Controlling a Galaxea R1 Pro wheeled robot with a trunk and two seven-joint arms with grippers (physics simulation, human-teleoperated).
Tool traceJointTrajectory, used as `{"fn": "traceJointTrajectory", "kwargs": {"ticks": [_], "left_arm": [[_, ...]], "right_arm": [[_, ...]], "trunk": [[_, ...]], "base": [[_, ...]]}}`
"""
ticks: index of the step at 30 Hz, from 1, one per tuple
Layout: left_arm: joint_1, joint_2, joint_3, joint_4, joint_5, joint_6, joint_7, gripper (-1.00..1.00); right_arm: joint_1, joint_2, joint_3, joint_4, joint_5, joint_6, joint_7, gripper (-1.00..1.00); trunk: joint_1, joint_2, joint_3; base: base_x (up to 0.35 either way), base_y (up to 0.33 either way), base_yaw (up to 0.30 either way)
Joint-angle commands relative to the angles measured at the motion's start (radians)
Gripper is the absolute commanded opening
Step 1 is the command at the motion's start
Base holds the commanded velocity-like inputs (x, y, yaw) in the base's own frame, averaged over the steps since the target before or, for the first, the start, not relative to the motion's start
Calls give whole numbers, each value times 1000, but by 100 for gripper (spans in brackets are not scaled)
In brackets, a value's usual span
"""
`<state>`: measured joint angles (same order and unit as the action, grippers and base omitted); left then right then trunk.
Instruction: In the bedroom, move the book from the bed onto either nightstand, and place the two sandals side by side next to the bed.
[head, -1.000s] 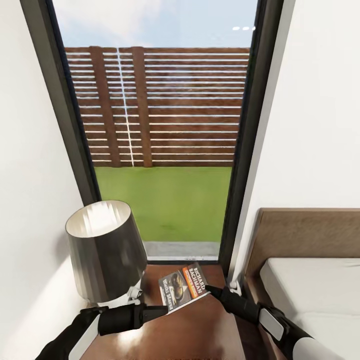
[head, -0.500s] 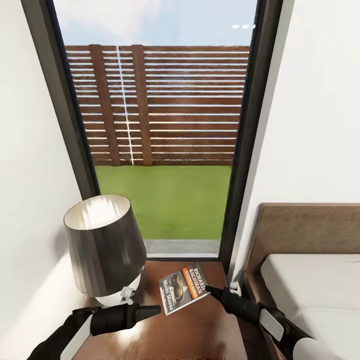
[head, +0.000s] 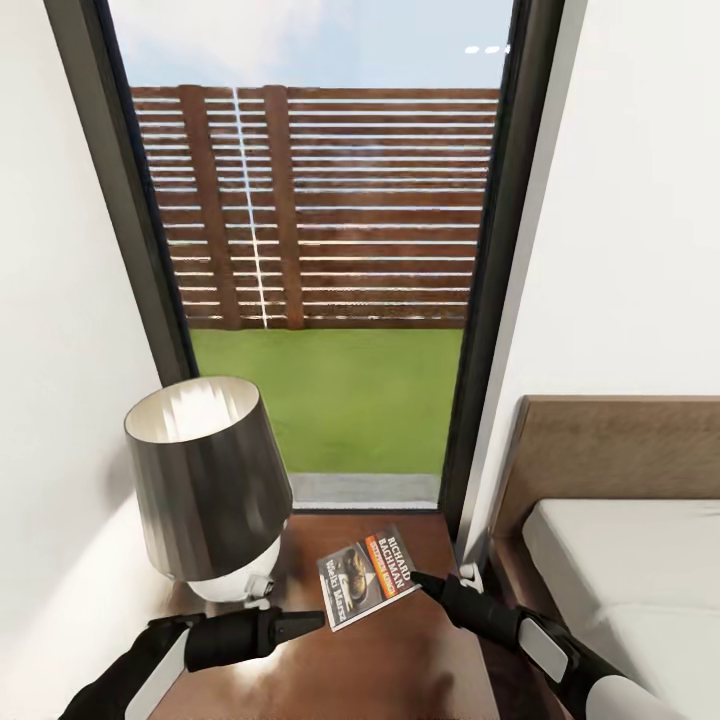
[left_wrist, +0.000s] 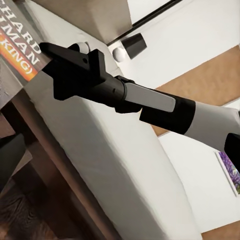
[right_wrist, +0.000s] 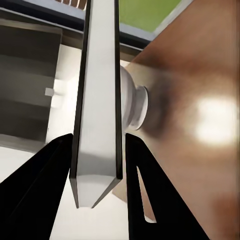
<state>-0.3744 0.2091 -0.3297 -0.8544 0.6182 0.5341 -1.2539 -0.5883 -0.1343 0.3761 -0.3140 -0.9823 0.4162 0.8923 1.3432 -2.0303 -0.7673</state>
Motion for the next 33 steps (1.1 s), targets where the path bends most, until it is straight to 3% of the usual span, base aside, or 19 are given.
{"fn": "traceJointTrajectory", "kwargs": {"ticks": [1, 9, 20, 28, 33], "left_arm": [[-1, 1, -4, 0, 9, 10, 1, 100], [-1, -17, -5, 0, 8, 10, 12, 100], [-1, -19, -5, 0, 8, 10, 14, 100], [-1, -19, -4, 0, 8, 10, 14, 100], [-1, -19, -3, 0, 8, 10, 14, 100]], "right_arm": [[-1, -1, 4, 0, -12, 9, 0, -100], [-1, -1, 4, 0, -12, 9, 0, -100], [-1, -1, 4, -6, -14, 11, 5, -100], [-1, -1, 4, -13, -15, 13, 110, -100], [-1, -1, 4, -11, -15, 12, 125, -100]], "trunk": [[4, -8, -4], [34, -64, -29], [77, -141, -64], [107, -197, -89], [126, -232, -104]], "base": [[0, 0, 0], [0, 0, 0], [0, 0, 0], [0, 0, 0], [0, 0, 0]]}}
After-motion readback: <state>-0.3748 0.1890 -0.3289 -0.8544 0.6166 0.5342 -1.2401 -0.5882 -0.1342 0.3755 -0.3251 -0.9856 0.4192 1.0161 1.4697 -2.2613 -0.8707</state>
